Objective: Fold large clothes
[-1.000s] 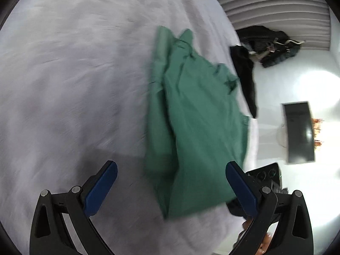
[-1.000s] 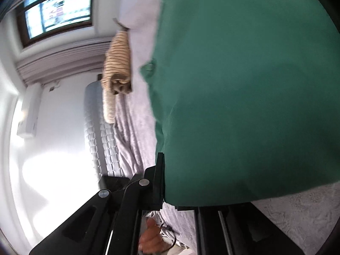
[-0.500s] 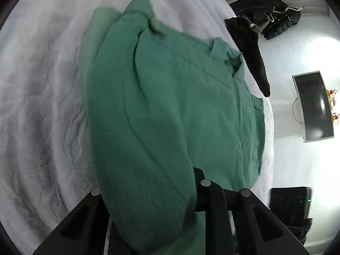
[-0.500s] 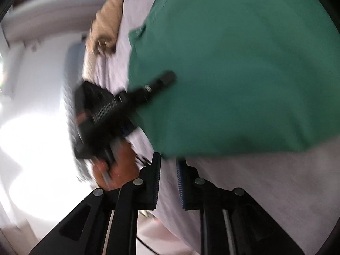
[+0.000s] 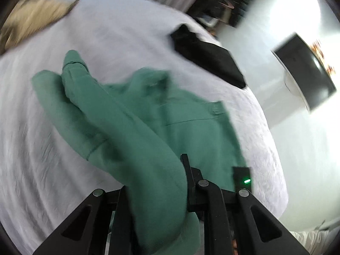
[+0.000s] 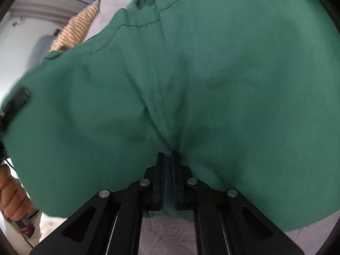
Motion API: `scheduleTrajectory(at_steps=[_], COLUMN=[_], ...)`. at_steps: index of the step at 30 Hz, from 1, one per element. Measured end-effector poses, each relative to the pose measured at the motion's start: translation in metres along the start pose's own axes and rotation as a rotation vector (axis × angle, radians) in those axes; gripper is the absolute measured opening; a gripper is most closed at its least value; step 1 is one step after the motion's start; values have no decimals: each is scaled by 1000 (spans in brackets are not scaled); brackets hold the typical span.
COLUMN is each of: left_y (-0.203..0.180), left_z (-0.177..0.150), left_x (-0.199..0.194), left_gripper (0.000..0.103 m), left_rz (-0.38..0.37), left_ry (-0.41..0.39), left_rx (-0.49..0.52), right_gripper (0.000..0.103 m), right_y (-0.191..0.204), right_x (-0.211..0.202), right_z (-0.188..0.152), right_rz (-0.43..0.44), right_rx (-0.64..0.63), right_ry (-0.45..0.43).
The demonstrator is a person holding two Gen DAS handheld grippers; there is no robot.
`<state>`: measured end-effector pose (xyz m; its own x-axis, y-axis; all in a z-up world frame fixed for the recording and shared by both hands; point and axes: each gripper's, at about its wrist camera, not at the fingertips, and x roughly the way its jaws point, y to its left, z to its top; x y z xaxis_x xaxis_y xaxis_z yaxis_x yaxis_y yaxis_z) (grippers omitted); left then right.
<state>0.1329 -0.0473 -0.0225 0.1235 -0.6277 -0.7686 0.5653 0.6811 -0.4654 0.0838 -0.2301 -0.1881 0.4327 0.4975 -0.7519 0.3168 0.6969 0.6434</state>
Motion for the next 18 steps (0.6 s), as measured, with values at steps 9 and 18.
scheduleTrajectory(at_steps=[9, 18], left_y=[-171, -208], left_z=[29, 0], left_x=[104, 228], left_gripper=[19, 52], left_rz=[73, 134], left_ry=[73, 176], left_rx=[358, 294], right_gripper=[10, 10], right_y=[-90, -186], right_x=[-96, -147], right_z=[-31, -71], right_rz=[282, 230], right_rx=[242, 428], right_ry=[-141, -221])
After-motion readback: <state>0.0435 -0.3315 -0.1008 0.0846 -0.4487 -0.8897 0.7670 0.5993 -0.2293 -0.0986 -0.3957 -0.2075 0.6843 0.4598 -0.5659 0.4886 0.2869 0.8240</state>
